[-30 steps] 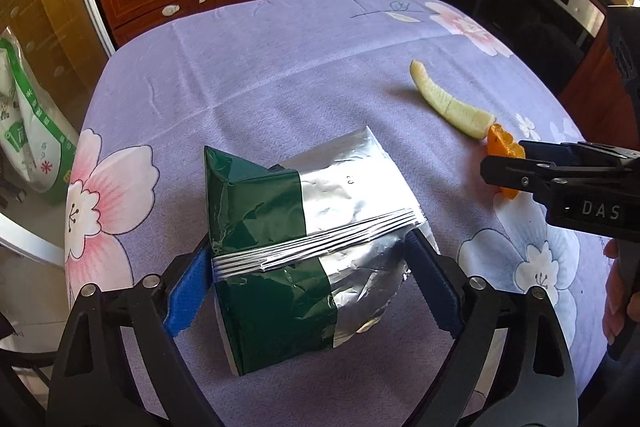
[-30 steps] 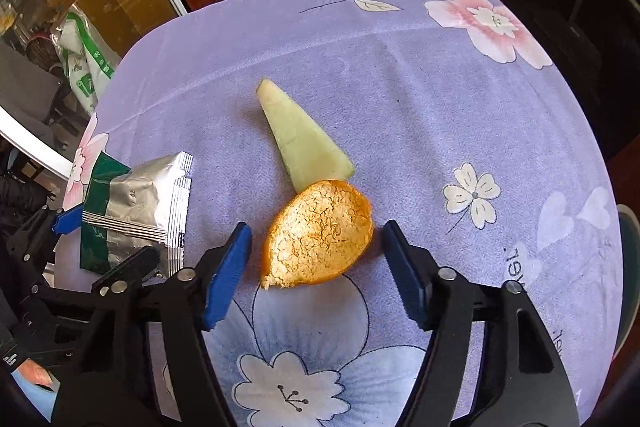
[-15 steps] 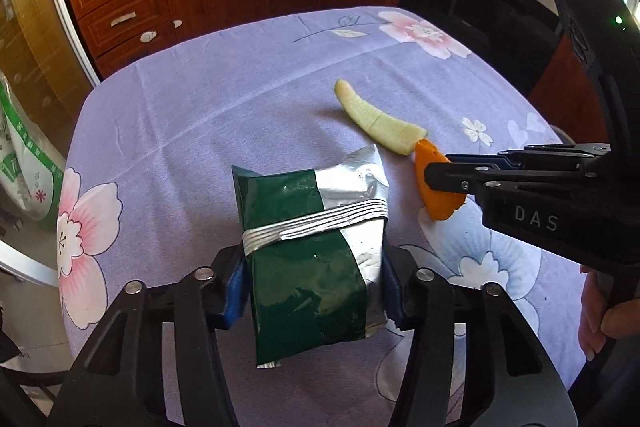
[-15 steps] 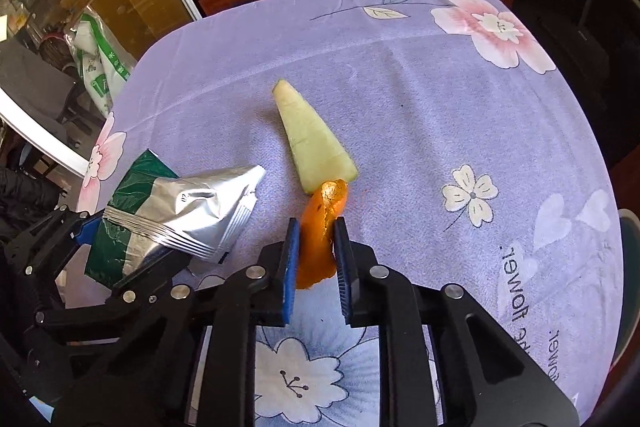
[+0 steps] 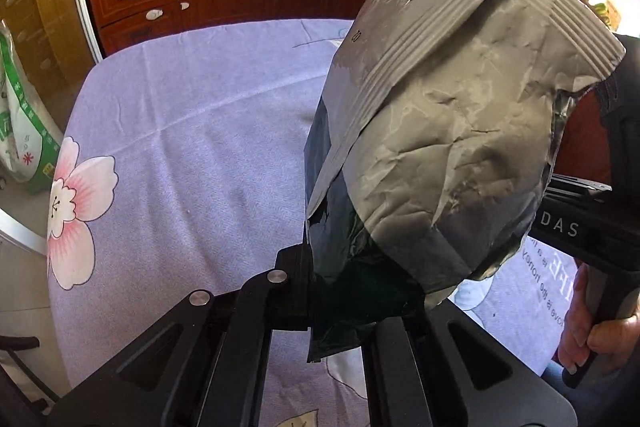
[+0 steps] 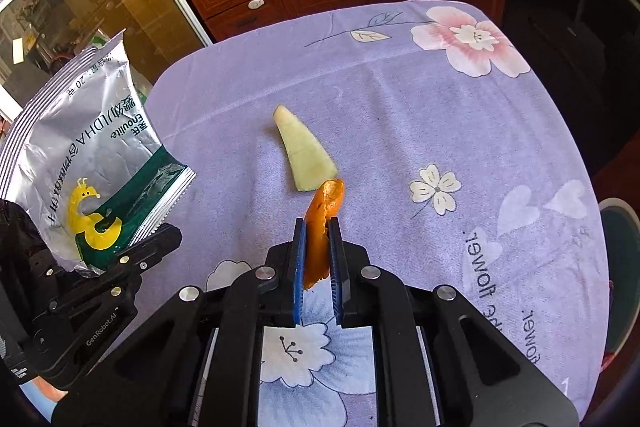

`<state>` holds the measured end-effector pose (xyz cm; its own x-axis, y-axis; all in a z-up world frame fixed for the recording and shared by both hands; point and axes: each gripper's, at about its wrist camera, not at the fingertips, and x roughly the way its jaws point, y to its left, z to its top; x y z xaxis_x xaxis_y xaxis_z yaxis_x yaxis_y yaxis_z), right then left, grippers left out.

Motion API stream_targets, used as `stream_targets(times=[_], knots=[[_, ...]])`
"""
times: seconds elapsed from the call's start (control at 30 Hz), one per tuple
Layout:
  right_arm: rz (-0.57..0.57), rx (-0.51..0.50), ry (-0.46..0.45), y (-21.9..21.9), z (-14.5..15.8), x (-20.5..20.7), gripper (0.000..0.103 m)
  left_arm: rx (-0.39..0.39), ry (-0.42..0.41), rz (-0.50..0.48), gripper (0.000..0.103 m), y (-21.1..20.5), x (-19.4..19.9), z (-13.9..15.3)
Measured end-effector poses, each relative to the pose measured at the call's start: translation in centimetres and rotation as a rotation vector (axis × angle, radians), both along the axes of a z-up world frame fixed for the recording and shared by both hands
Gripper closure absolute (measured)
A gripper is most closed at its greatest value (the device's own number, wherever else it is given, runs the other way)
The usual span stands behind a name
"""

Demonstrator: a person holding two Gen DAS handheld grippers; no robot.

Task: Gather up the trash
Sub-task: 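Carry the snack bag and orange peel over the teal bin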

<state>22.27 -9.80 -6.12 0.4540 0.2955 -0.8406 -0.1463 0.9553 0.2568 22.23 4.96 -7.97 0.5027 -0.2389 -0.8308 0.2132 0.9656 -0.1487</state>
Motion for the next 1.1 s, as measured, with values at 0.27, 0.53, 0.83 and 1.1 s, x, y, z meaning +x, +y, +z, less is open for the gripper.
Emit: stream_targets(times=[0.27,0.53,0.83,1.1], knots=[[-0.019,0.017,-0.033,-1.6,1.9,-2.0,0.093,0.025,-0.024,-0.018,0.101,-1.6,-1.8,1.8],[-0.074,0.042,-0.079,-5.5,4.2,-4.2,0.093,0.037,-0.054,-0.063,0.101,-4.4,-3.5,4.1],[-0.206,0.066,-0.134,-14.7,6.5,-7.9,0.093,0.024,-0.074,-0.192,0.101,-11.8,-5.1,6.1],[-0.375,0.076,-0.151,-25.2,6.6,-11.3,0.092,0.037,-0.064,-0.355,0.1,-21.6,-5.0,6.2]])
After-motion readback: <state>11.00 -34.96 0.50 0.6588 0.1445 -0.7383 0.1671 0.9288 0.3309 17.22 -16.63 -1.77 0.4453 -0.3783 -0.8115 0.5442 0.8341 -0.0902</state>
